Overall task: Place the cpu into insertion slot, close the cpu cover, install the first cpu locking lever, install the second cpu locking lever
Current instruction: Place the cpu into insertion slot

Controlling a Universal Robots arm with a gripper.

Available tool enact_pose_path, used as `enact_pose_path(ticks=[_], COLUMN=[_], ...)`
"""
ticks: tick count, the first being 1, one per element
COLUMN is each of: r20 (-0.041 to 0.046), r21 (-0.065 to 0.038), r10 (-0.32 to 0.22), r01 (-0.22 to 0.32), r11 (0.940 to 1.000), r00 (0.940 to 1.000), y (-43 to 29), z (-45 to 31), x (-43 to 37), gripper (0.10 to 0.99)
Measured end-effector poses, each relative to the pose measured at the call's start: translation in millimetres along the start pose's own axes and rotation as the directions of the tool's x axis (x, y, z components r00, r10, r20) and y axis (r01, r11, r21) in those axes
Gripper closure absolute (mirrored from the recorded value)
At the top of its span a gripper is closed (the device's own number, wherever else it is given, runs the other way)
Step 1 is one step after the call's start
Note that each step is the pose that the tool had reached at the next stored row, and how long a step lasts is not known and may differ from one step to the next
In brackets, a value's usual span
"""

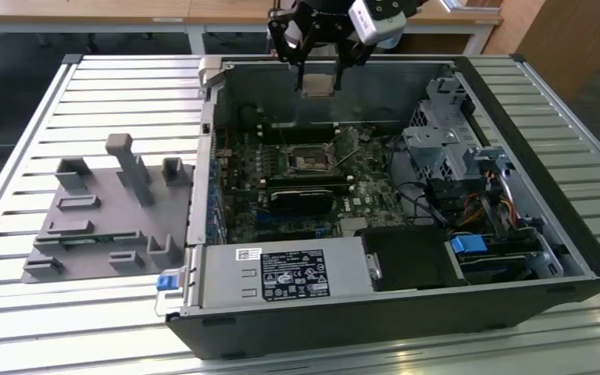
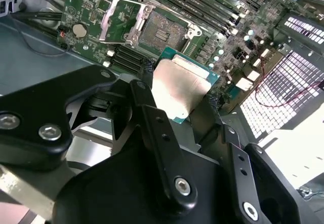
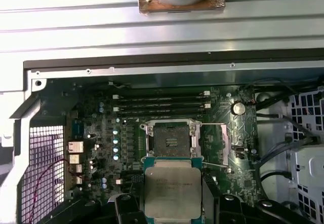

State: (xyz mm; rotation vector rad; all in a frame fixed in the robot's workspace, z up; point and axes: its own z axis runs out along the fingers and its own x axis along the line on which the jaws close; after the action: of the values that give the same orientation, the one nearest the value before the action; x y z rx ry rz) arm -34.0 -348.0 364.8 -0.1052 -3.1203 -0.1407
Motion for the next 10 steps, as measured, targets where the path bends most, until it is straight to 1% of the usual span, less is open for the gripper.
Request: enact_pose_path(ticks=[6,10], r20=[0.0036,0.0066], r21=[-0.001,-0.002], r10=[0.041,0.074], r01=[-0.041,-0.074], r11=[0.9992,0.9972], r00=[0.9992,0.9972], y=[0.0,0.0], z=[0.0,0.0], x=[0.0,0.1], gripper=[0.549,0.549])
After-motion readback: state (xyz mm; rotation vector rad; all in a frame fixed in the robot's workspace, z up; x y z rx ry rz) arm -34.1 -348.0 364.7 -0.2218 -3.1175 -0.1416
